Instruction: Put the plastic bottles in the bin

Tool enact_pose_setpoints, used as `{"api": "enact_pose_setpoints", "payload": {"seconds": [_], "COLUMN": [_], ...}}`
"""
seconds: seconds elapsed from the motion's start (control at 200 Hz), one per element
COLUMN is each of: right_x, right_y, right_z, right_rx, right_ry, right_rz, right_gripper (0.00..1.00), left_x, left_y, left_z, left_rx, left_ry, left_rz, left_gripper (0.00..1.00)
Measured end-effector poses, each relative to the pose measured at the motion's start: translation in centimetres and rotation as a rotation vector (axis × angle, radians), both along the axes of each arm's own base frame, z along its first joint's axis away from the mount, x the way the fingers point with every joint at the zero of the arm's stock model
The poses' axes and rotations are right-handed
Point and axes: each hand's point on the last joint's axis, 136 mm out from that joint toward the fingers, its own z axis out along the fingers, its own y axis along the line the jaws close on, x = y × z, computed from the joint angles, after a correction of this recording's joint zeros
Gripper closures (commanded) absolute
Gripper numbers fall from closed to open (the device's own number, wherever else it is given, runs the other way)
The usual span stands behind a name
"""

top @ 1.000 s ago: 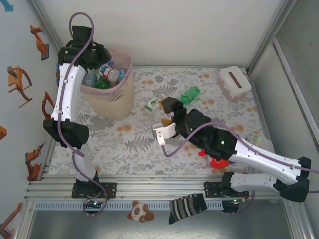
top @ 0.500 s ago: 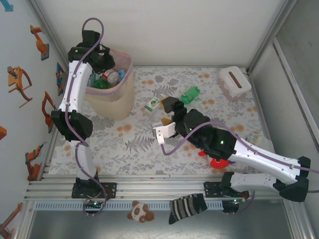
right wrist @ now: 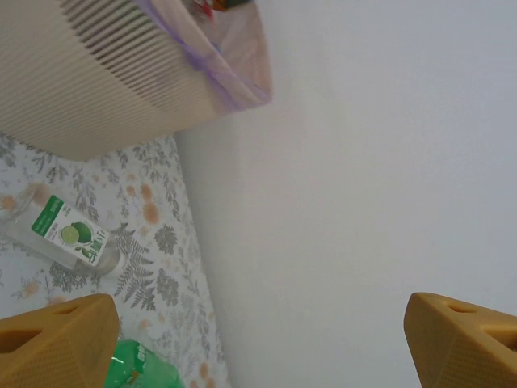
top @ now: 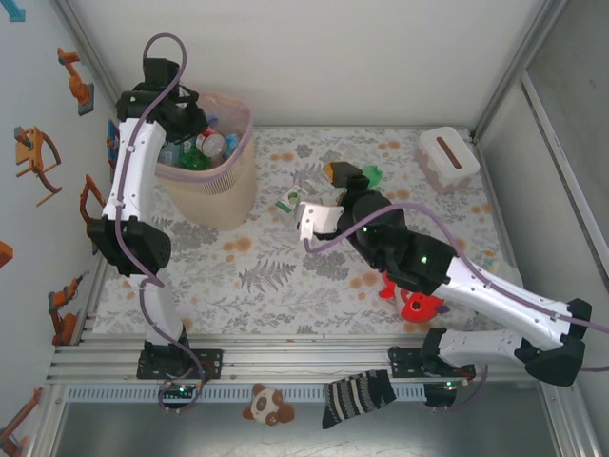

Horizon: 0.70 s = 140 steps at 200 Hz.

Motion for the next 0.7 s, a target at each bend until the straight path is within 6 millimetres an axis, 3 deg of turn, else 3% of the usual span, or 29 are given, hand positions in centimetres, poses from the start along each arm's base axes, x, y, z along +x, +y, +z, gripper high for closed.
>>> {"api": "enact_pose_setpoints", "payload": {"seconds": [0.18, 0.3, 0.446, 0.701], "right_x": [4.1, 6.8, 9.7, 14.1], "right_y": [-3.5, -6.4, -9.1, -11.7], "right_z": [2.2, 1.6, -1.7, -10.0], "right_rx": [0.275, 0.442, 0.589, 0.778], "right_ry": [0.136, 0.243, 0.390, 0.663], "right_rz": [-0.207, -0.341, -0.498, -0.769], "right_gripper": [0.13, 0.14, 0.15, 0.16], "left_x": [-0.4, -0.8, -1.5, -3.8], "left_y": [0.1, -0.2, -0.4, -1.0], "left_z": [-0.2, 0.2, 1.7, 5.6], "left_rx": [-0.011, -0.023, -0.041, -0.075], "left_ry": [0.020, 0.018, -0.011, -0.100], "left_rz": [-0.004, -0.015, -0.032, -0.090], "left_gripper": [0.77, 0.76, 0.75, 0.70]}}
